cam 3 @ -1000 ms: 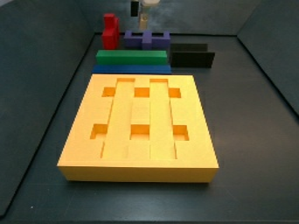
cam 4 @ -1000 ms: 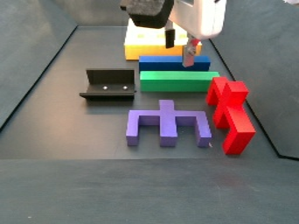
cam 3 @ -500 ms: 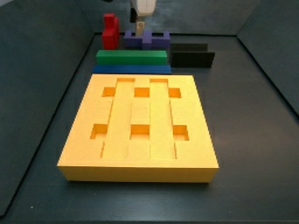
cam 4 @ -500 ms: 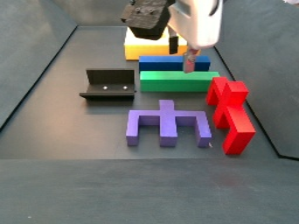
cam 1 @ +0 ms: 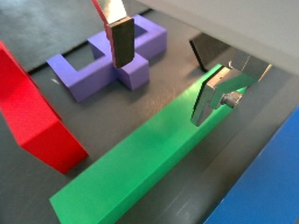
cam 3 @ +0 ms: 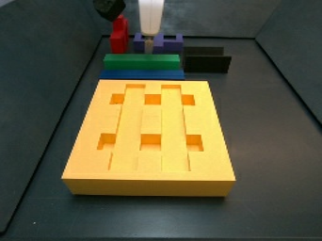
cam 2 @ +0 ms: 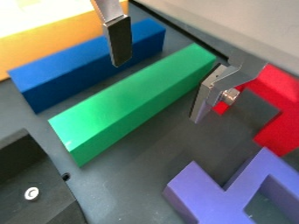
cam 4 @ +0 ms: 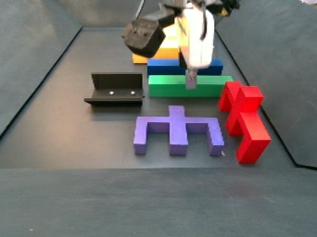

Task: Pick up the green object. Move up. Move to above the board. Insert the green object.
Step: Pick up the green object.

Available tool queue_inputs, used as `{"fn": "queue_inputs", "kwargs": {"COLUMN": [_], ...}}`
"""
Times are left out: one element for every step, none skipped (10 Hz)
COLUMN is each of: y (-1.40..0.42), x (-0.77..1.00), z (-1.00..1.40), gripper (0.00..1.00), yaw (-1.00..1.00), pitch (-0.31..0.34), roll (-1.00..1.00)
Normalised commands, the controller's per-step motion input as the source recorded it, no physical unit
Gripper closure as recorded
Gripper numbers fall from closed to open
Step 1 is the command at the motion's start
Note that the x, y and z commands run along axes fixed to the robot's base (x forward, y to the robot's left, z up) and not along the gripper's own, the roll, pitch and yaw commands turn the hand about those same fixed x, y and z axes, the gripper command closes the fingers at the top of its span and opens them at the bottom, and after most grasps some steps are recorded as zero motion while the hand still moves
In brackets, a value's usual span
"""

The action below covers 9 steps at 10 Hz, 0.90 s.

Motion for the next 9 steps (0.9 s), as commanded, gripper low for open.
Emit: {"fn": "queue_inputs", "kwargs": {"y": [-0.17, -0.2, -0.13, -0.06, 0.0, 0.0, -0.08, -0.07, 0.0], "x": [0.0, 0.0, -0.01, 0.0, -0.03, -0.31, -0.11, -0.05, 0.0], "z": [-0.35, -0.16, -0.16, -0.28, -0.35, -0.38, -0.25, -0.24, -0.19], "gripper": [0.0, 0.0, 0.0, 0.0, 0.0, 0.0, 0.0, 0.0, 0.0], "yaw": [-0.27, -0.24, -0.21, -0.17, -0.18, -0.11, 0.0, 0.0, 0.0], "pitch": [-0.039, -0.044, -0.051, -0.063, -0.05, -0.091, -0.09, -0.076, -0.024], "roll": [-0.06, -0.11, -0.13, -0.13, -0.11, -0.09, -0.06, -0.05, -0.06]}}
